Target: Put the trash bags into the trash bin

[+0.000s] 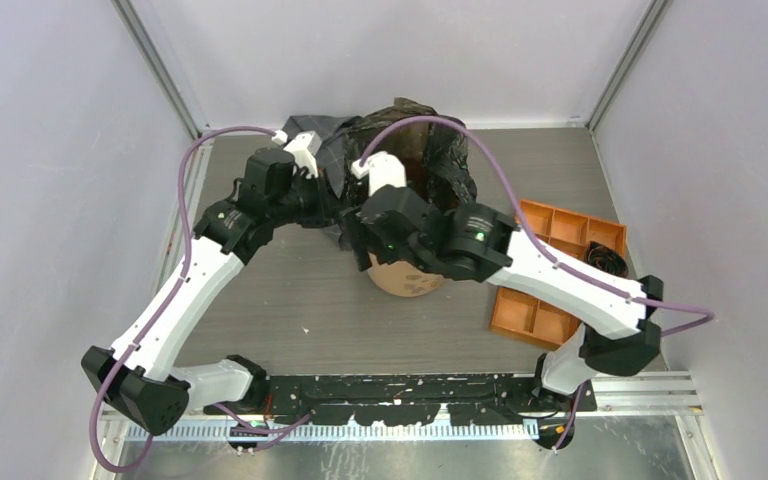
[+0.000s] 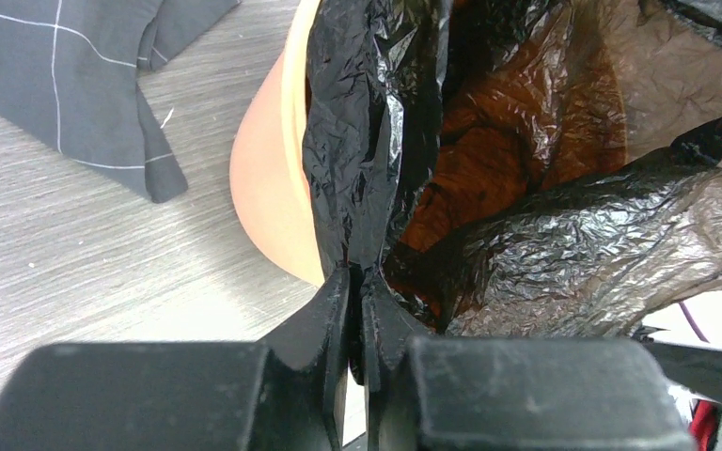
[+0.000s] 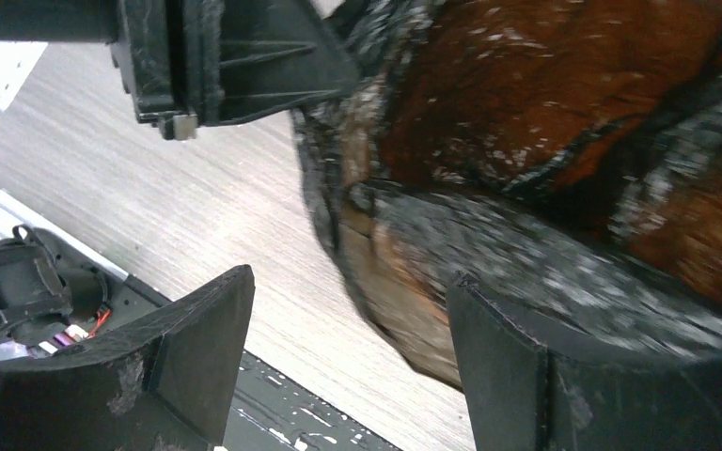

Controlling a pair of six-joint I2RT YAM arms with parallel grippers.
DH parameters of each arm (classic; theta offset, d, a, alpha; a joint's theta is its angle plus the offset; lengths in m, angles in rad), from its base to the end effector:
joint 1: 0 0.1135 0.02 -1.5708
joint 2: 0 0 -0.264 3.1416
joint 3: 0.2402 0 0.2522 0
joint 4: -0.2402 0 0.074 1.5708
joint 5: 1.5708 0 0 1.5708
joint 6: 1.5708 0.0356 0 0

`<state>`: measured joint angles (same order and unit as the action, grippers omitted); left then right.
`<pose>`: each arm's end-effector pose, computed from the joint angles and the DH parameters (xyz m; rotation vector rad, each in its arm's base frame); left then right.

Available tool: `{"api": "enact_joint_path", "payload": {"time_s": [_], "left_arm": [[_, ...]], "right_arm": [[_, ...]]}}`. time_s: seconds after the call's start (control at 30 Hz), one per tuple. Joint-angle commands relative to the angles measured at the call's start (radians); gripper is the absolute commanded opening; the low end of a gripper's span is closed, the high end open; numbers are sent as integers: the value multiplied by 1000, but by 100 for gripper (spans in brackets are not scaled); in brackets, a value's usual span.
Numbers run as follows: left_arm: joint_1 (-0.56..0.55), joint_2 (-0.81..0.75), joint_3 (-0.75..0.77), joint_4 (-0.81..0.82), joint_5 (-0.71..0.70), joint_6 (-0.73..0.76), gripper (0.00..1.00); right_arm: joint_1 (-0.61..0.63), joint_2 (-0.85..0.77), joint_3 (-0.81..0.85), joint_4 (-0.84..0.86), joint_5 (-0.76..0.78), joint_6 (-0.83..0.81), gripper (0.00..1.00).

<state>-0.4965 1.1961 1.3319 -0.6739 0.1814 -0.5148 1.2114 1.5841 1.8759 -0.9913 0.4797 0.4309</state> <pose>0.2181 -0.1255 0.3959 0.0934 2.2000 -0.7797 0.1285 0.2953 0.4374 -0.6026 2.1205 0.3812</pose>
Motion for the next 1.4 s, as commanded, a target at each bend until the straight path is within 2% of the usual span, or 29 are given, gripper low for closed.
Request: {"api": "enact_joint_path", "payload": {"time_s": [0.0, 0.13, 0.37, 0.57, 0.63, 0.7, 0.83, 0.93, 1.07, 1.17, 1.3, 1.37], "left_arm": [[-4, -34, -30, 74, 29, -5, 10], [-4, -41, -48, 93, 37, -12, 10], [-4, -40, -40, 102, 52, -20, 10], [-4, -42, -31, 103, 56, -20, 10], [-4, -40, -27, 102, 58, -20, 10], [-4, -37, -22, 101, 58, -19, 10], [-4, -30, -4, 90, 52, -12, 9], [-4, -25, 4, 85, 42, -7, 9], [-4, 0, 26, 83, 44, -5, 9], [-4, 14, 42, 84, 42, -3, 10], [-4, 39, 70, 78, 40, 8, 9], [-4, 53, 82, 72, 41, 13, 9]], "right_arm": [[3, -122, 52, -87, 163, 54, 79], [4, -190, 37, -179, 267, 102, 78], [4, -336, -53, -291, 387, 204, 64], [3, -365, -144, -322, 444, 267, 63], [-3, -357, -175, -302, 469, 272, 66], [-36, -364, -221, -215, 419, 240, 72], [-171, -360, -288, -81, 259, 194, 68], [-256, -354, -319, 0, 189, 170, 59], [-397, -316, -324, 92, 53, 137, 39], [-458, -278, -300, 137, -36, 123, 28], [-472, -228, -282, 156, -133, 129, 20], [-471, -223, -285, 143, -151, 135, 20]]}}
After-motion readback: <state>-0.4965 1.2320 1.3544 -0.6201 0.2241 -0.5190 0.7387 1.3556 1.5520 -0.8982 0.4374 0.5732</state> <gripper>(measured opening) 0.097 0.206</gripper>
